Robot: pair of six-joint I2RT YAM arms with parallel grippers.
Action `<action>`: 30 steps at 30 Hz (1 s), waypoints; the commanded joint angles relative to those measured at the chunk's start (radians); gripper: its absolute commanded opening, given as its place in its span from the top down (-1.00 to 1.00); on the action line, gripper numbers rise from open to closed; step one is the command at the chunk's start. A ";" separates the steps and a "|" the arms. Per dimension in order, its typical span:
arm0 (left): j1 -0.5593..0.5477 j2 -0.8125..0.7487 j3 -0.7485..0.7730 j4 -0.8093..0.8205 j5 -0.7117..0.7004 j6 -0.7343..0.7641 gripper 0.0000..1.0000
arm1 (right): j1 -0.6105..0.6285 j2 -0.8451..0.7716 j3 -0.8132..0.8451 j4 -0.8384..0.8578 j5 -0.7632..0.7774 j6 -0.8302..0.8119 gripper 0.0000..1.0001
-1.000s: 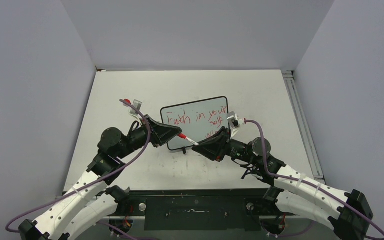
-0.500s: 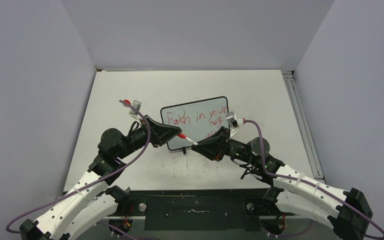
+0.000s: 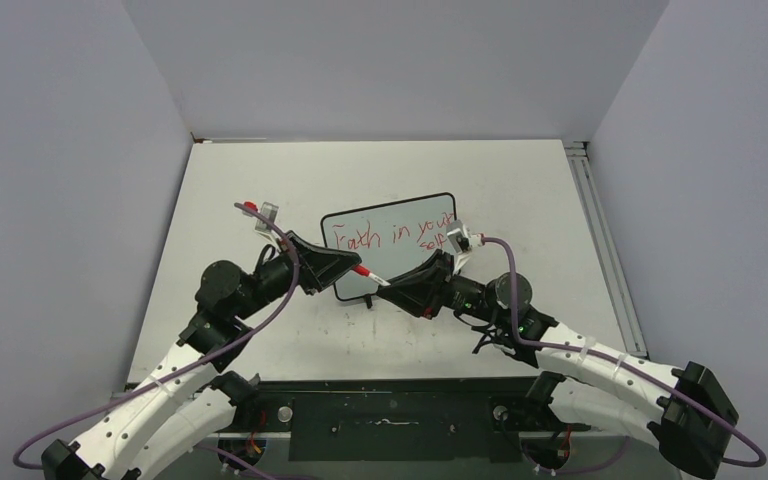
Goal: Write a sentence on the whiteboard
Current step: Close the whiteboard marker at the center of the board.
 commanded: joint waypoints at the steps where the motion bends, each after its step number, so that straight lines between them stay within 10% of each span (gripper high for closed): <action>1: -0.013 0.000 -0.017 0.018 0.072 -0.007 1.00 | 0.004 0.019 0.029 0.154 0.039 0.006 0.89; 30: -0.138 0.013 -0.101 0.105 0.042 -0.016 1.00 | 0.003 0.037 0.070 0.169 0.119 -0.046 0.89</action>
